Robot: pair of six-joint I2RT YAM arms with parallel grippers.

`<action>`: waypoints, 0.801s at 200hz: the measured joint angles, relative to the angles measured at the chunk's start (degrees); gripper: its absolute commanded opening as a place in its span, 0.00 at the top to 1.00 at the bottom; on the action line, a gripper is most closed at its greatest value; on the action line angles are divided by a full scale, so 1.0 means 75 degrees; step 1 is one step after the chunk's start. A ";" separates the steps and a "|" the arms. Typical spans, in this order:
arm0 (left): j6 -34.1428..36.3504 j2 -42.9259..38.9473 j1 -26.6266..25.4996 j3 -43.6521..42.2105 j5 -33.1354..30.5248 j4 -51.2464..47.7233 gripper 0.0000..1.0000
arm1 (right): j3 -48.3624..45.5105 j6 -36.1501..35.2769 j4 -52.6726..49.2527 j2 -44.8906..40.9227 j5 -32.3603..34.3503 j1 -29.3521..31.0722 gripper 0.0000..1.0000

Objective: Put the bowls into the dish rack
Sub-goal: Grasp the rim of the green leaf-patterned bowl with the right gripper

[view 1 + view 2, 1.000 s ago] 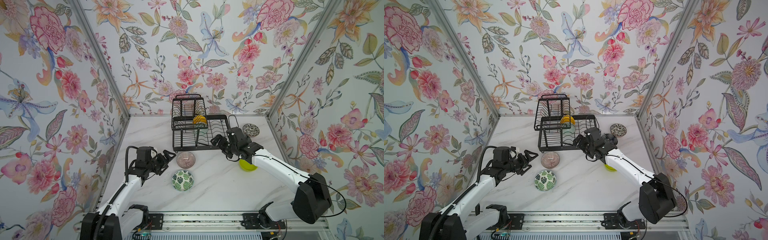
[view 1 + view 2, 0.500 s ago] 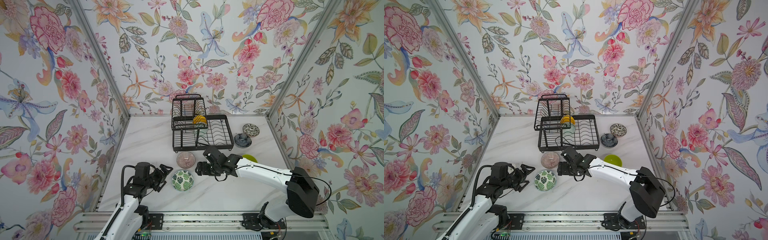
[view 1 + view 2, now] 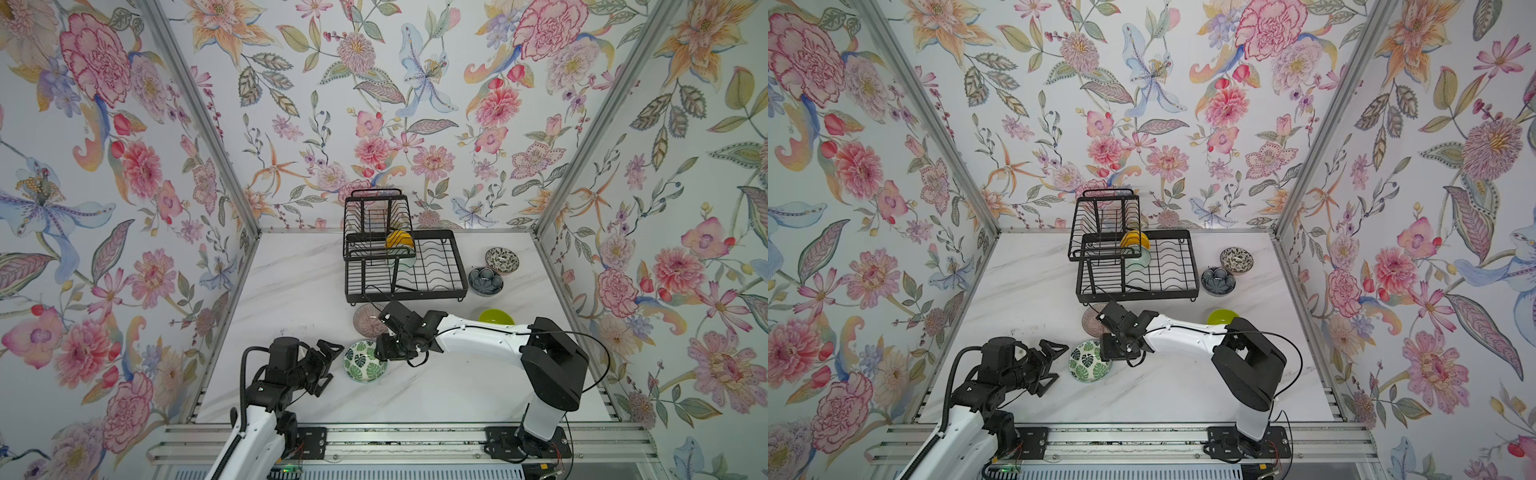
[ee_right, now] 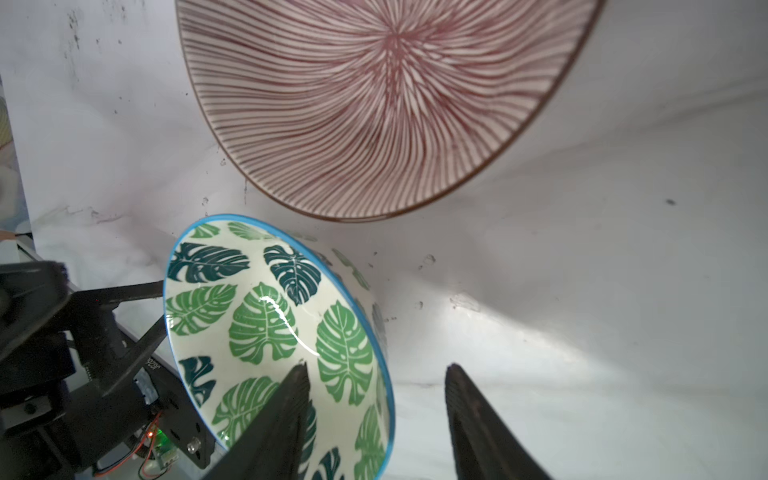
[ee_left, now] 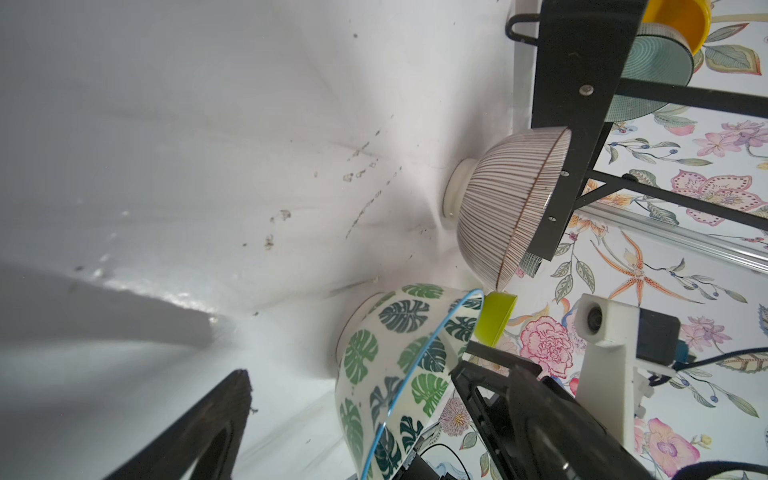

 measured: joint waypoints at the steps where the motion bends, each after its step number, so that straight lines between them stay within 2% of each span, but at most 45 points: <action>1: -0.0003 0.0012 0.0000 0.0000 0.0003 0.0000 0.01 | 0.0006 0.0017 0.0000 0.0006 0.0000 0.0000 0.56; 25: -0.0003 0.0309 0.0000 0.0000 0.0003 0.0076 0.01 | 0.0184 -0.0035 -0.0128 0.0195 -0.0003 -0.0003 0.65; 60: 0.0003 0.0868 0.0000 0.0003 0.0029 0.0399 0.01 | 0.0376 -0.0093 -0.0326 0.0568 0.0009 -0.0035 0.68; 88: 0.0070 0.1332 0.0000 0.0137 0.0140 0.0571 0.01 | 0.0510 -0.0227 -0.0513 0.0755 0.0041 -0.0047 0.79; 104: 0.0117 0.1524 0.0000 0.0303 0.0152 0.0583 0.01 | 0.0603 -0.0341 -0.0603 0.0796 0.0093 -0.0044 0.82; 137: 0.0152 0.1530 -0.0003 0.0542 0.0149 0.0603 0.01 | 0.0545 -0.0533 -0.0697 0.0772 0.0283 -0.0076 0.91; 160: 0.0143 0.1367 -0.0108 0.0557 0.0134 0.0609 0.01 | 0.0178 -0.0606 -0.0583 0.0344 0.0370 -0.0172 0.94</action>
